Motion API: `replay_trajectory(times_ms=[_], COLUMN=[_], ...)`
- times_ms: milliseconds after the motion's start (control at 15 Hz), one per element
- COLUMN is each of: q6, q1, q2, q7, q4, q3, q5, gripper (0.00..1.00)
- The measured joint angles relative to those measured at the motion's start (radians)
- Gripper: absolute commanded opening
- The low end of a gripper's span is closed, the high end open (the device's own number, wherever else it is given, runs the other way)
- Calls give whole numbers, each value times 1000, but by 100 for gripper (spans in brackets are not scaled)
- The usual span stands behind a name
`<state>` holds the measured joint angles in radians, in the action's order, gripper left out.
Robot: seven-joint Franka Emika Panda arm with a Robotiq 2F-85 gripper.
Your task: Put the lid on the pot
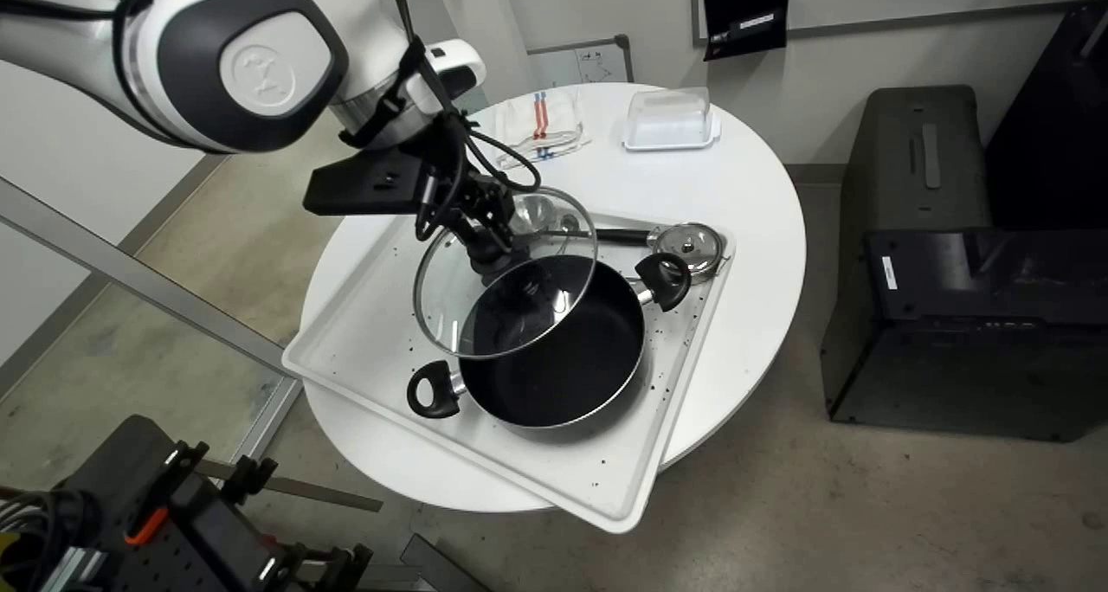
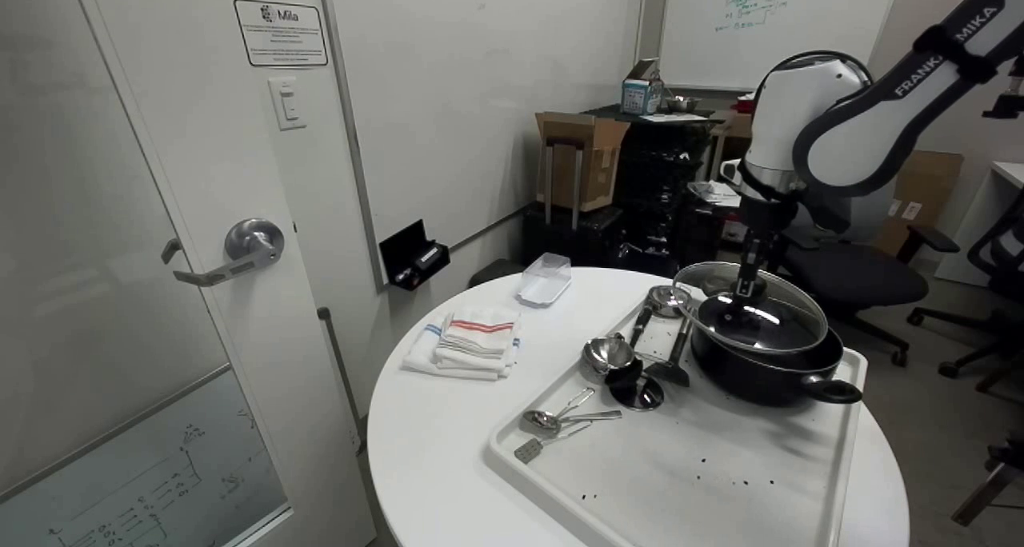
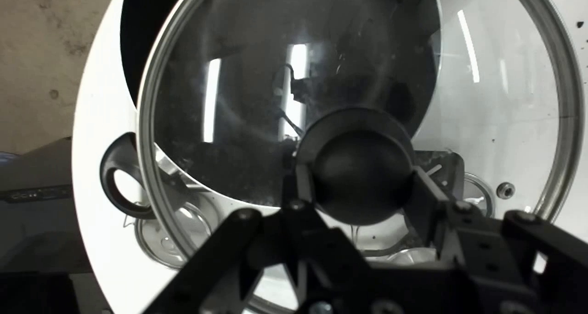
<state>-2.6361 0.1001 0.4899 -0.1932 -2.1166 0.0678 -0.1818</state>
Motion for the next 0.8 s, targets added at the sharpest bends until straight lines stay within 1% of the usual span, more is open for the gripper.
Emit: replay_trajectory(times_ms=[200, 600, 800], q6=[-2, -2, -4], q1=[12, 42, 60], q2=[18, 36, 36], q7=[0, -8, -35], q4=[7, 13, 13], q3=[14, 17, 17], q5=[0, 0, -1], gripper=[25, 25, 25])
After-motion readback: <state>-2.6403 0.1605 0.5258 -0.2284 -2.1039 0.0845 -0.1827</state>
